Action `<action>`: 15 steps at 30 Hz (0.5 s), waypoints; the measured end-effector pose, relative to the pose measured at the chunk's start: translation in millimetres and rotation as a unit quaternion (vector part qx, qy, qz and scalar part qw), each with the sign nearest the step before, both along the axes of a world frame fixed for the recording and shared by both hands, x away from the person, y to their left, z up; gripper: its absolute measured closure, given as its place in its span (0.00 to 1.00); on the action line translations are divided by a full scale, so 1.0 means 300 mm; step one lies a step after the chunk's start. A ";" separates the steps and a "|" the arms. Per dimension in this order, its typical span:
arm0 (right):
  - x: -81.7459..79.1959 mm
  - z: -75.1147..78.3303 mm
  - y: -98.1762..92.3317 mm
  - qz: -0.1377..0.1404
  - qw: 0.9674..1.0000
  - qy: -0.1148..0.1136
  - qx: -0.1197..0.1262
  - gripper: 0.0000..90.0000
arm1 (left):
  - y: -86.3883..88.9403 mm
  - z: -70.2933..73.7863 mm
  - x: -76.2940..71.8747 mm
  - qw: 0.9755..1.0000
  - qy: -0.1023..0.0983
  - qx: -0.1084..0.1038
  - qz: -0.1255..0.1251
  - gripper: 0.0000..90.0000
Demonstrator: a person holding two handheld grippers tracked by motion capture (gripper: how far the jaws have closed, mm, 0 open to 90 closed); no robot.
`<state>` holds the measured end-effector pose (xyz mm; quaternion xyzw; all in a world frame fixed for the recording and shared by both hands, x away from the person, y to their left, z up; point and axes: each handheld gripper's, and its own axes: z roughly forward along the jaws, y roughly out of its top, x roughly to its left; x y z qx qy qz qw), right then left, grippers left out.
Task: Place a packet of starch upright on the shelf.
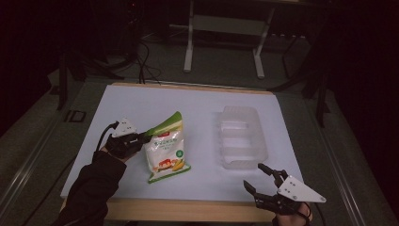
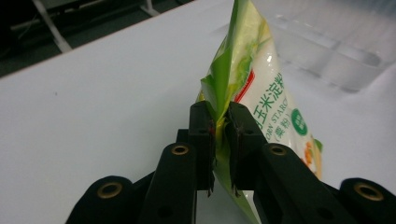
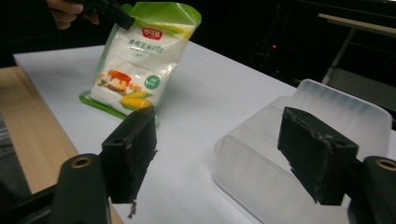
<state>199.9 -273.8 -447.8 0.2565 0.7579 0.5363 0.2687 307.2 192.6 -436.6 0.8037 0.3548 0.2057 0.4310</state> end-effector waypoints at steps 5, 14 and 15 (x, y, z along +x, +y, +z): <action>0.009 0.009 -0.003 -0.010 1.000 0.008 0.016 0.21 | -0.035 0.039 -0.047 1.000 -0.019 -0.008 -0.018 0.91; 0.039 0.044 0.007 -0.008 0.999 0.044 0.023 0.11 | -0.075 0.109 -0.098 0.998 -0.033 -0.030 -0.052 0.92; 0.041 0.048 0.010 -0.008 0.999 0.040 0.018 0.11 | -0.080 0.124 -0.106 0.997 -0.035 -0.031 -0.059 0.92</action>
